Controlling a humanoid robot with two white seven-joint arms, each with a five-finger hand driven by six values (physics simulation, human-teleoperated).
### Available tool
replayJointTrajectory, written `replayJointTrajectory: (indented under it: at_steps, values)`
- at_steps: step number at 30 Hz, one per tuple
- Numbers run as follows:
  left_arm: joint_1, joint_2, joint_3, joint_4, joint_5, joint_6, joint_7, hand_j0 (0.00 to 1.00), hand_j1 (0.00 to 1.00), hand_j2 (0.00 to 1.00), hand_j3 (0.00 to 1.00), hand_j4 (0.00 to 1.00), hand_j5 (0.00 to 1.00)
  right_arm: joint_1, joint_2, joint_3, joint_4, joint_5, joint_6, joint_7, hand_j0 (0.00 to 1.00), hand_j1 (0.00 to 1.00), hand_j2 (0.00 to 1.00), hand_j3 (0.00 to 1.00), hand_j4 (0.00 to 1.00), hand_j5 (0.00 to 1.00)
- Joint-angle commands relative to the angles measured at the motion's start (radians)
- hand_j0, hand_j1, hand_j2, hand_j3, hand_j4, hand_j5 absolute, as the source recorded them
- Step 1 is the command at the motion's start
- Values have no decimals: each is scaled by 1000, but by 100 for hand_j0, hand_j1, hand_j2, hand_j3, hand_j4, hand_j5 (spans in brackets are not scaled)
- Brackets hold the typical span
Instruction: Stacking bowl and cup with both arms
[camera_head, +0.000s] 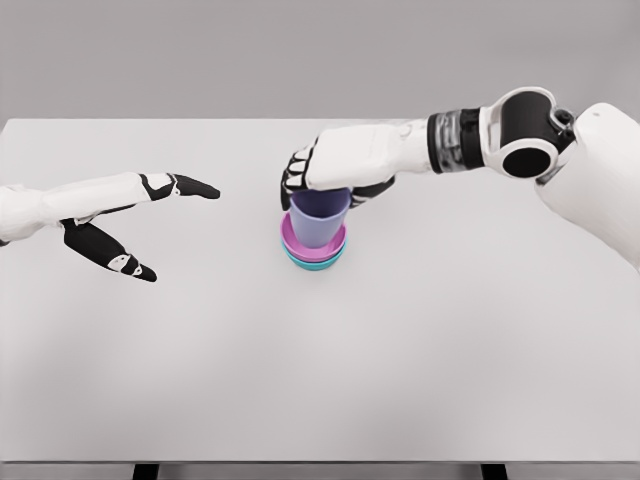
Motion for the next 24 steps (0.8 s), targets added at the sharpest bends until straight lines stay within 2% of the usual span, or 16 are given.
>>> replayJointTrajectory:
  at_steps: [1,7,8,9,16,17,19,20,21,24]
  values:
    - [0,1,1,-1,8,3,0,100,100,100,100,100,100,0,19,21,23,-5,3,0,54,54,54,54,54,54]
    - [0,1,1,-1,10,3,0,100,100,100,100,100,100,0,25,26,29,-5,3,0,55,55,55,55,55,55]
    - [0,1,1,-1,10,3,0,100,100,100,100,100,100,-2,25,26,30,-4,3,0,68,68,68,68,68,68]
    - [0,1,1,-1,10,3,0,100,100,100,100,100,100,-2,25,26,29,4,3,0,100,100,100,100,100,100]
    - [0,1,1,-1,8,3,0,100,100,100,100,100,100,-8,-1,11,4,9,3,0,100,100,100,100,100,100]
    - [0,1,1,-1,8,3,0,100,100,100,100,100,100,-12,-29,-1,-9,9,3,0,100,100,100,100,100,100]
    - [0,1,1,-1,8,3,0,100,100,100,100,100,100,-8,-87,-98,-46,-3,3,0,100,100,100,100,100,100]
    - [0,1,1,-1,8,3,0,100,100,100,100,100,100,5,-147,-185,-72,-20,3,0,100,100,100,100,100,100]
    - [0,1,1,-1,8,3,0,100,100,100,100,100,100,34,-222,-236,-71,-23,3,0,100,100,100,100,100,100]
    - [0,1,1,-1,8,3,0,100,100,100,100,100,100,159,-406,-252,-48,-25,3,0,100,100,100,100,100,100]
